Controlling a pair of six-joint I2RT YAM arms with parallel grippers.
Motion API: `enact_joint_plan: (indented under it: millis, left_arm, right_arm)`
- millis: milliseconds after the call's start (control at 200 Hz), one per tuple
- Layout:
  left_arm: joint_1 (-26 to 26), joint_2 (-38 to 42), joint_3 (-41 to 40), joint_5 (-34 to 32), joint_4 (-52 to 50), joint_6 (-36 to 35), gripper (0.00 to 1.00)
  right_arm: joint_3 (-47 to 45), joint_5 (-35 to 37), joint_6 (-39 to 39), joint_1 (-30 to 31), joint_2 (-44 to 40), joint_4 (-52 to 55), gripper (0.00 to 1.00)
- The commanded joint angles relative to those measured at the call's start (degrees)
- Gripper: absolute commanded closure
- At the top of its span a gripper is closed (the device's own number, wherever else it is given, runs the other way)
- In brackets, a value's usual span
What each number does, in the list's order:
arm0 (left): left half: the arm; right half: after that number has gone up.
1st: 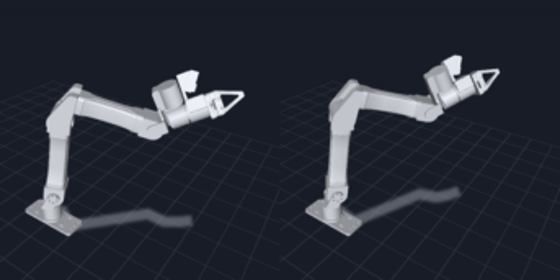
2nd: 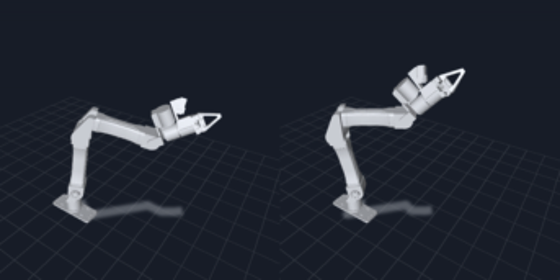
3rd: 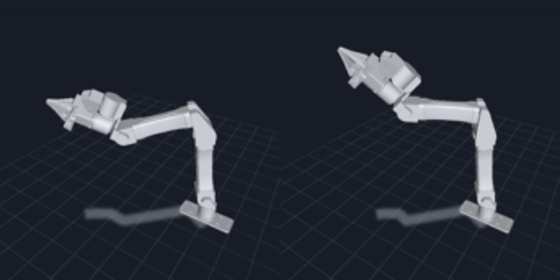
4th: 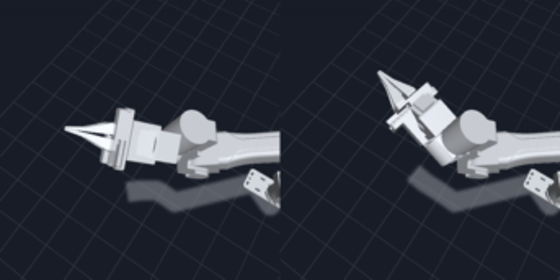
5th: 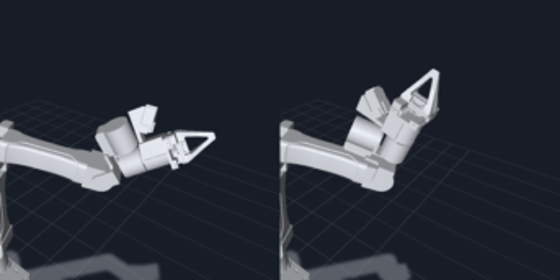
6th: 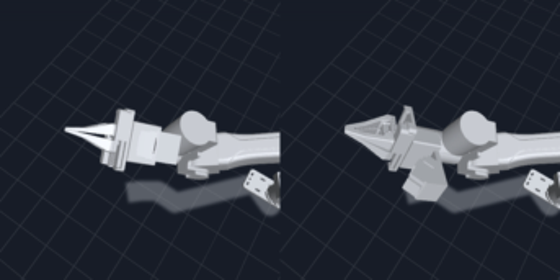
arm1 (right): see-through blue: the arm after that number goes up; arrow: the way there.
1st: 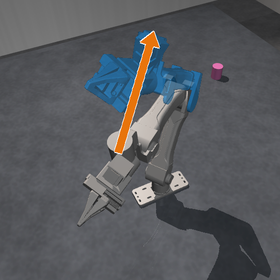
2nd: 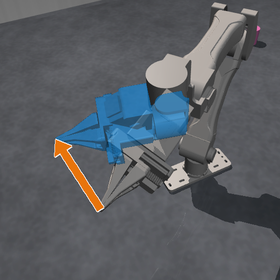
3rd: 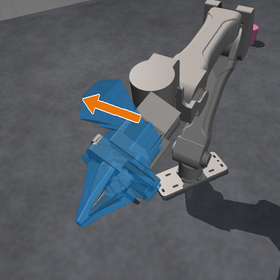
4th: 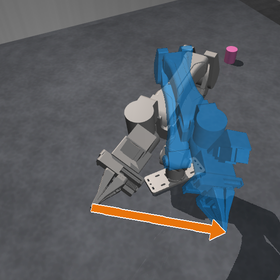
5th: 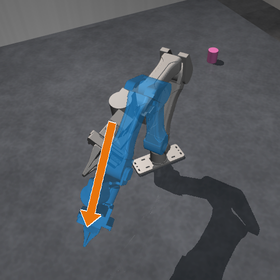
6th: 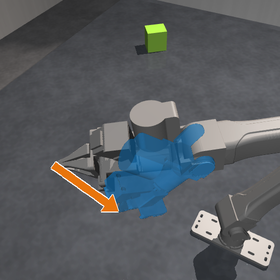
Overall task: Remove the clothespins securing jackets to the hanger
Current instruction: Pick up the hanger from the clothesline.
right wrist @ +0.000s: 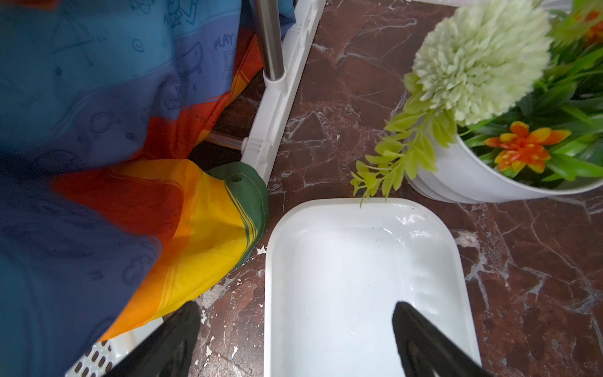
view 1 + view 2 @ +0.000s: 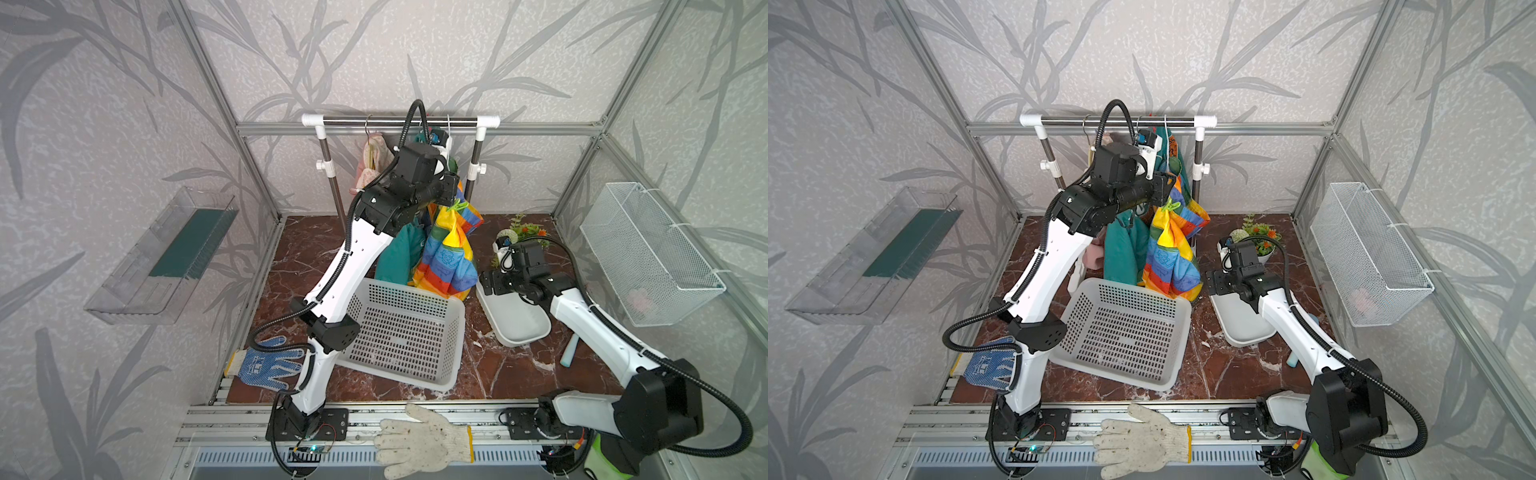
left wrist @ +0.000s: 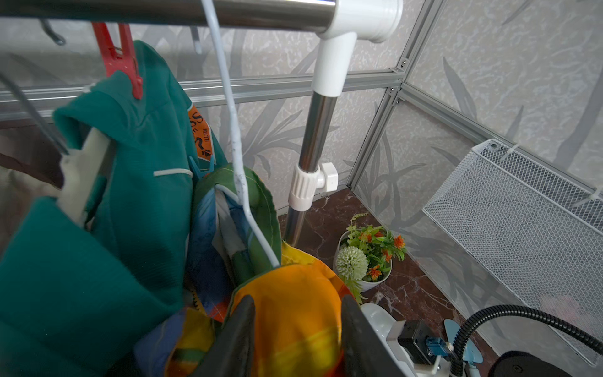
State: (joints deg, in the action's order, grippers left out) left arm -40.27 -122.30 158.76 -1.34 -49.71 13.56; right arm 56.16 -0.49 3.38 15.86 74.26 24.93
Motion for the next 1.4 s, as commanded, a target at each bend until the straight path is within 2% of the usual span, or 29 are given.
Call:
enact_joint_plan:
  millis: [0,370,900,970,1055,1280,1395]
  left_arm:
    - [0.38,-0.80,0.57,0.13,-2.31,1.49,0.61]
    - [2.42,-3.25,0.50,-1.16,-5.76,3.52,0.76]
    - [2.74,-6.07,0.50,-1.80,-8.02,-0.49,0.80]
    - [2.74,-6.27,0.55,-1.84,-8.03,-1.08,0.85]
    - [2.74,-6.17,0.50,-1.32,-7.49,-2.25,1.00]
    - [2.64,-4.84,0.48,-0.70,-3.59,-2.19,1.00]
    - [2.10,-3.28,0.50,-2.57,-0.56,-2.11,1.00]
  right_arm:
    - [1.82,-0.04,-0.14,0.14,0.45,1.10,0.08]
    - [2.54,0.05,-0.30,0.14,0.89,2.34,0.08]
    - [2.88,0.54,-0.61,0.14,1.33,2.85,0.08]
    - [2.94,0.49,-0.57,0.14,1.41,2.93,0.08]
    - [3.09,0.62,-0.65,0.14,1.50,2.91,0.08]
    - [3.33,0.91,-0.67,0.14,1.68,3.33,0.08]
    - [3.14,1.02,-0.66,0.10,1.59,3.63,0.07]
